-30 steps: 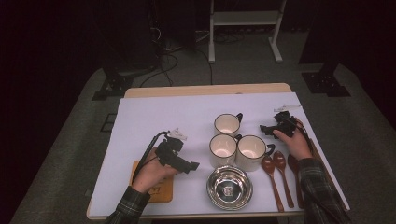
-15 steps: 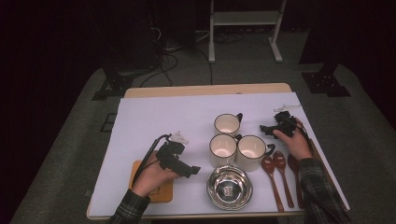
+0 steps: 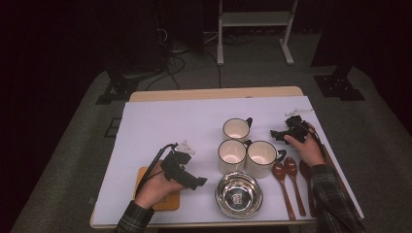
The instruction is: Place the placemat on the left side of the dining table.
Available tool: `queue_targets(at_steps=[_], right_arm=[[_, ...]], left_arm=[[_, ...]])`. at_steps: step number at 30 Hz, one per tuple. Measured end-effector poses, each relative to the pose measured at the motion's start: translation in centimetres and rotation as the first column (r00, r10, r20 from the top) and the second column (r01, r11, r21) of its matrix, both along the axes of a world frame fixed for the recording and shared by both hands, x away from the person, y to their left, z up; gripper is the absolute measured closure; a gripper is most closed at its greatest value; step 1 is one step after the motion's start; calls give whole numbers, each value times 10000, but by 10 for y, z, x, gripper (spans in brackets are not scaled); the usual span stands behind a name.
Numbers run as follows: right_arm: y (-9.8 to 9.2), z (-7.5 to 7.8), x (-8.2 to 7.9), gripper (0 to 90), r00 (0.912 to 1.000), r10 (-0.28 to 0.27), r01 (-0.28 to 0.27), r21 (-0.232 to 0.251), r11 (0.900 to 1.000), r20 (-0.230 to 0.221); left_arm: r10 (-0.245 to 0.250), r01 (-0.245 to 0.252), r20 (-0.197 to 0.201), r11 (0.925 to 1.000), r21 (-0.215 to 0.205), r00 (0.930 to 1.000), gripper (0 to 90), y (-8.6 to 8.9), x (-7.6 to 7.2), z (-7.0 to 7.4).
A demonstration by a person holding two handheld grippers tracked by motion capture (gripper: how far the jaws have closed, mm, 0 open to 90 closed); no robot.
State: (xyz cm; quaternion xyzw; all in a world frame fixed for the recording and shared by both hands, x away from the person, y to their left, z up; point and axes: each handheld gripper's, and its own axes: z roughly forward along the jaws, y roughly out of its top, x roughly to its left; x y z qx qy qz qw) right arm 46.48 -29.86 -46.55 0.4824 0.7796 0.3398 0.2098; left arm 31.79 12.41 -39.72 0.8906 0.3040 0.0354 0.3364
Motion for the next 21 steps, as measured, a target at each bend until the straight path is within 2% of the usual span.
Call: queue_targets(at_steps=[9, 15, 17, 21], right_arm=[[0, 0, 0, 105, 10000, 0, 0, -4, 10000, -1], [0, 0, 0, 105, 10000, 1, -1, -6, 10000, -3], [0, 0, 0, 105, 10000, -1, 1, 0, 10000, 0], [0, 0, 0, 105, 10000, 1, -1, -4, 10000, 0]], left_arm=[[21, -25, 257, 9999, 162, 9997, 57, 8, -5, -1], [197, -210, 636, 9996, 202, 9978, 185, 16, -9, 0], [170, -180, 651, 9997, 149, 9977, 226, 18, -10, 0], [271, -284, 737, 9994, 172, 9969, 260, 21, -12, -1]])
